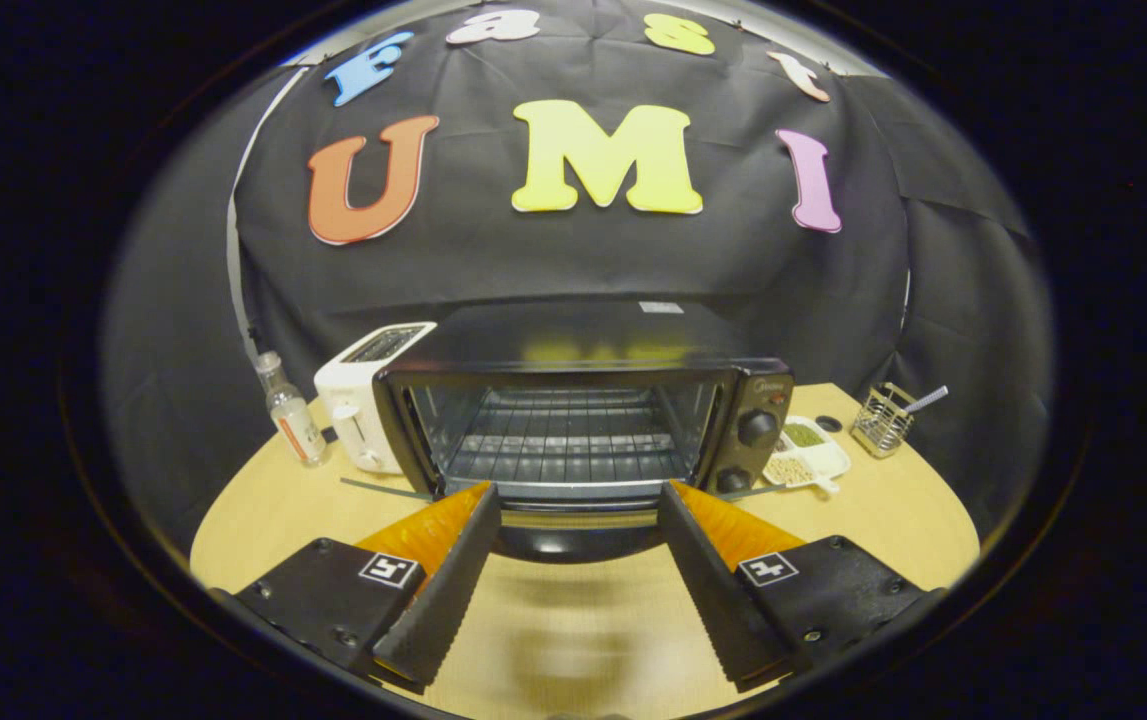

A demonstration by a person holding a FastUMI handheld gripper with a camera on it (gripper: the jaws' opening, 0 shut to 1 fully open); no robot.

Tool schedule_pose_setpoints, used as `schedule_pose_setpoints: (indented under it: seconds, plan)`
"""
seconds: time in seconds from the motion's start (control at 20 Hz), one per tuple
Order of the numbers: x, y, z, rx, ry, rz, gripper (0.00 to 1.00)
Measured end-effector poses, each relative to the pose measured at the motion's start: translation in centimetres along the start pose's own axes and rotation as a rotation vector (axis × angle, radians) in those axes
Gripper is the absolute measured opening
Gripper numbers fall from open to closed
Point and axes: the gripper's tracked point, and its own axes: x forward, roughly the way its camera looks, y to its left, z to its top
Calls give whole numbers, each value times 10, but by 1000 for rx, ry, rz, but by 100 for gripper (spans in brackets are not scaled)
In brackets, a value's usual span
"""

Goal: Open the toaster oven, put the food inside, and close the toaster oven door.

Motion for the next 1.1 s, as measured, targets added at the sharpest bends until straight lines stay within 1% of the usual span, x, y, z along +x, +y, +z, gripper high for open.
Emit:
schedule_pose_setpoints:
  seconds: [0.3,0.55,0.9,1.1]
  plan:
    - [-9,-2,-20,-3,5,-3,100]
    - [-13,-4,-40,-7,43,-3,100]
    - [-14,-6,-88,-4,123,-6,100]
    - [-9,-8,-116,6,199,-6,100]
